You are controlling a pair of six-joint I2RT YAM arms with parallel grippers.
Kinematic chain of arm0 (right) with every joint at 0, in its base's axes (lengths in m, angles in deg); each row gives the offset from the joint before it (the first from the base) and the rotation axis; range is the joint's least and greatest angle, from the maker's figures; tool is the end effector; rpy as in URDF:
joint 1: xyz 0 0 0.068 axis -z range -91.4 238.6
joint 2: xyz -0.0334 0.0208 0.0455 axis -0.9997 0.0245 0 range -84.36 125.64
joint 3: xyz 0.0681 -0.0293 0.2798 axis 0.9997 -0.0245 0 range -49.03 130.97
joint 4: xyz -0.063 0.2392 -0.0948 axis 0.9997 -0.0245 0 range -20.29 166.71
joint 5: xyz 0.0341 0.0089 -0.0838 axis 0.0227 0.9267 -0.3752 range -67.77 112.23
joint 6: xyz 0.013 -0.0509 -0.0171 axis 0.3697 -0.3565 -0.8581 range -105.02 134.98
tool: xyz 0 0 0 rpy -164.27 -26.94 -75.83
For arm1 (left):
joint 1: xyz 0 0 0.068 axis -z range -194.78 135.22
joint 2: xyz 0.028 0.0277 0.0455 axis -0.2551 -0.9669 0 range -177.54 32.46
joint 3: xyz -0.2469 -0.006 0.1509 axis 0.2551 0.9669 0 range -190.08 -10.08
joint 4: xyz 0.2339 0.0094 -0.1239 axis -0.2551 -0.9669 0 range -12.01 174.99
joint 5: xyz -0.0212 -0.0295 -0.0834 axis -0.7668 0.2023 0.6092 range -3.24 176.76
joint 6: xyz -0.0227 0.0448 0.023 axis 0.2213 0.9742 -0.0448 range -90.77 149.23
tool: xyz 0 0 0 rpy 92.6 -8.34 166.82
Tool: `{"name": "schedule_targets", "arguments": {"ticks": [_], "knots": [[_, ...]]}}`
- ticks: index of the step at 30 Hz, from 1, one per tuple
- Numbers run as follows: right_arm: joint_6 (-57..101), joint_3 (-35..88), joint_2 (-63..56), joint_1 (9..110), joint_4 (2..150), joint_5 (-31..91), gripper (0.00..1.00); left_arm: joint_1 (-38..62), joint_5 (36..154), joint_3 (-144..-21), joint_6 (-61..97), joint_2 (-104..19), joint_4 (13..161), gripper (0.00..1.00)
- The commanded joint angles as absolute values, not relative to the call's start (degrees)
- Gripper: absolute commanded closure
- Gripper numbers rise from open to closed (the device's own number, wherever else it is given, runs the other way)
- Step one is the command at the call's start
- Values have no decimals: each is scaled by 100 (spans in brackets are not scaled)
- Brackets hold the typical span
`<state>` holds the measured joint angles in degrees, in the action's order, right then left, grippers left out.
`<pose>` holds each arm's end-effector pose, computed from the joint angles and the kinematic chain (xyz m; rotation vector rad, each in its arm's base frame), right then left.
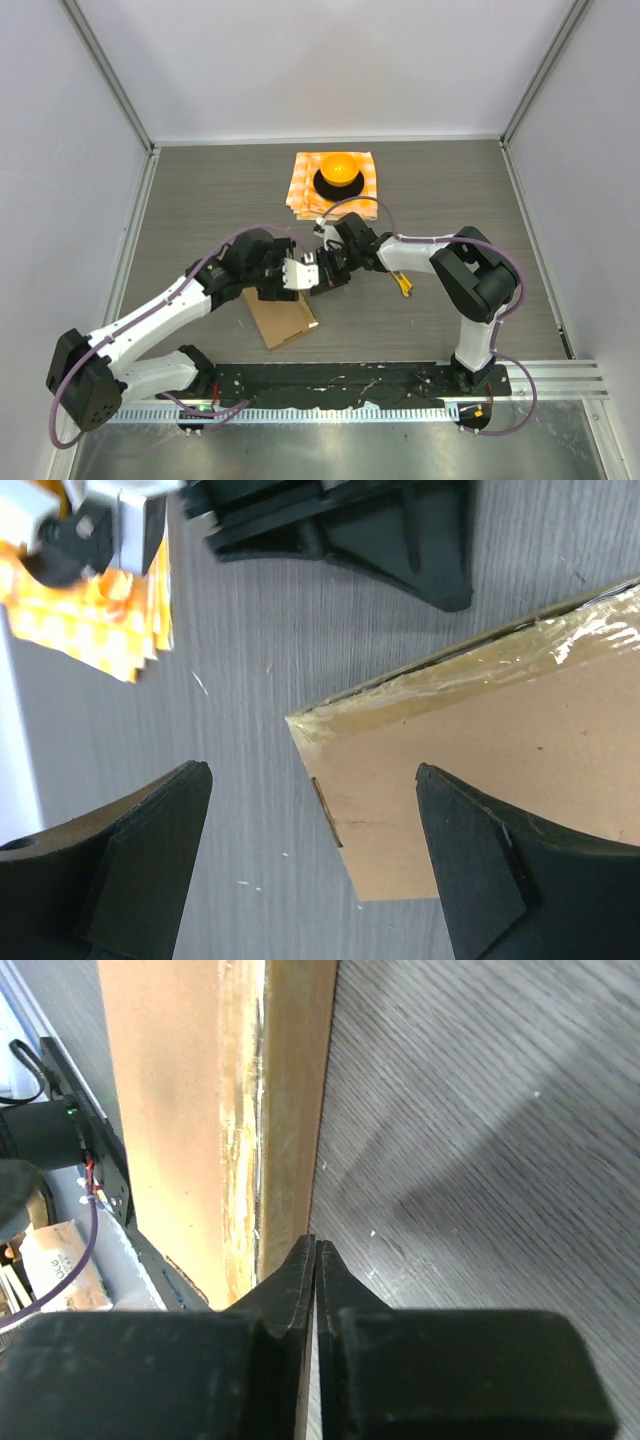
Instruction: Unpack the express box
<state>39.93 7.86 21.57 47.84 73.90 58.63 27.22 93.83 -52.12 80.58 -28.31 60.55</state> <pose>0.2656 0.2585 0.1534 -0.6636 2.5861 1.2305 0.1594 -0.1498 0.2597 1.7283 1.5447 -0.0611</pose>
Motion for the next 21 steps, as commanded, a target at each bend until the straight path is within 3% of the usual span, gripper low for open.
{"name": "schedule_targets", "arguments": {"ticks": [1, 4, 9, 14, 17, 21], "knots": [[3881, 757, 1936, 4790, 7214, 5520, 88, 2136, 9984, -6199, 7397, -3292, 5170, 12], [3828, 784, 1743, 4948, 6846, 4977, 73, 1828, 10292, -6709, 7309, -3626, 4678, 12], [3547, 854, 760, 5265, 6046, 3589, 59, 1748, 10512, -7037, 7264, -3864, 4149, 11], [3642, 829, 38, 5265, 5045, 990, 50, 1748, 10539, -7203, 7080, -3934, 4062, 9], [3967, 434, -147, 5265, 4973, 283, 44, 1748, 10679, -7423, 6992, -4057, 3790, 9], [4267, 90, -182, 5265, 5042, 244, 41, 1748, 10917, -7547, 6878, -4092, 3587, 7]]}}
